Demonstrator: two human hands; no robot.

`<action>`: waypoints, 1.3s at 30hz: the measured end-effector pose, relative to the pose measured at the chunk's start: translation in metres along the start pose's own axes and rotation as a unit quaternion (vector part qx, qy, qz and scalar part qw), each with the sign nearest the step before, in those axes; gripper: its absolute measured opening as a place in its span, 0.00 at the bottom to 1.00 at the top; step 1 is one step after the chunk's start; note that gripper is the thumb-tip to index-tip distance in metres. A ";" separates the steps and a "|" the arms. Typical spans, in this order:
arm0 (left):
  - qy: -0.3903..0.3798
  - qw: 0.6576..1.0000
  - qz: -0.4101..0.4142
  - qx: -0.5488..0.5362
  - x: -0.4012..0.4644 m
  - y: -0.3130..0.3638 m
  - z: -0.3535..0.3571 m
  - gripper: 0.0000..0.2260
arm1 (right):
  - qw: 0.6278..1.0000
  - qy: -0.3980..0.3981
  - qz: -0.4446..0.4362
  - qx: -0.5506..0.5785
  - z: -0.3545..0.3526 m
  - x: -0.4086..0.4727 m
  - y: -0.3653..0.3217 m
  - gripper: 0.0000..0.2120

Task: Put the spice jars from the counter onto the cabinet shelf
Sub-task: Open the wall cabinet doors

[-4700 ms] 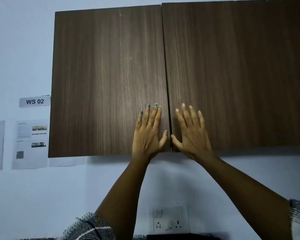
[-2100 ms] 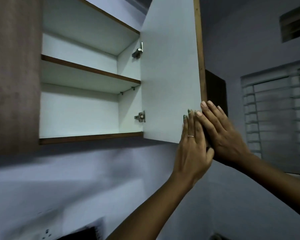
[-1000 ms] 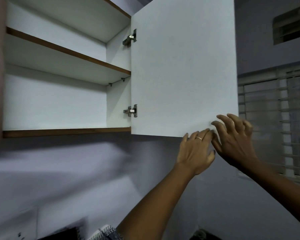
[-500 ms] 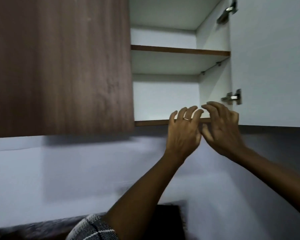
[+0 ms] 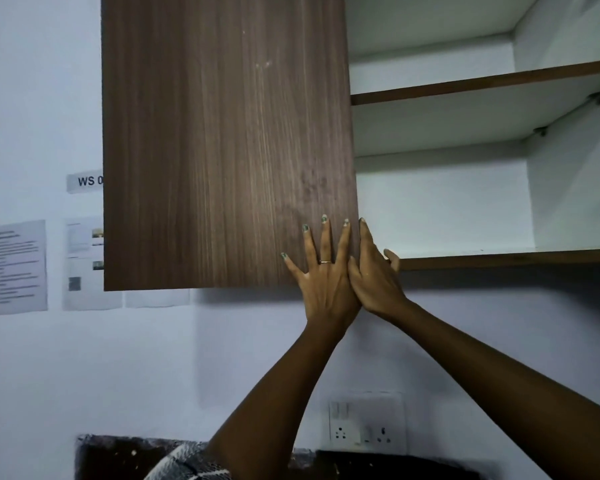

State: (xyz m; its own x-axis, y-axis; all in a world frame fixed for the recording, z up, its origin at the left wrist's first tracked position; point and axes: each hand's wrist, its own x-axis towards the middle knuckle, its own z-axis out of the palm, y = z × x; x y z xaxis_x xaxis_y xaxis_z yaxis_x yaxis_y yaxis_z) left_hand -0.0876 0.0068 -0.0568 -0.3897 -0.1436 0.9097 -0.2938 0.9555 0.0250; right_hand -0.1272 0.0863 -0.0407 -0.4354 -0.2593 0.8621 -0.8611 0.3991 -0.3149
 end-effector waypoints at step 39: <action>-0.011 0.983 0.077 -0.166 -0.093 -0.043 -0.229 0.41 | 0.964 0.156 0.012 0.215 -0.074 -0.129 -0.201 0.26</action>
State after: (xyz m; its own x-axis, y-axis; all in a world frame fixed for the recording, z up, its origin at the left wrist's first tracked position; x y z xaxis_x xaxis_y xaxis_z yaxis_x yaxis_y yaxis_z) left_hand 0.1615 0.0379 -0.0474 -0.4269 0.0064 0.9043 0.0702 0.9972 0.0261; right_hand 0.1216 0.1043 -0.0592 -0.4150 0.0497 0.9085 -0.9098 -0.0168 -0.4147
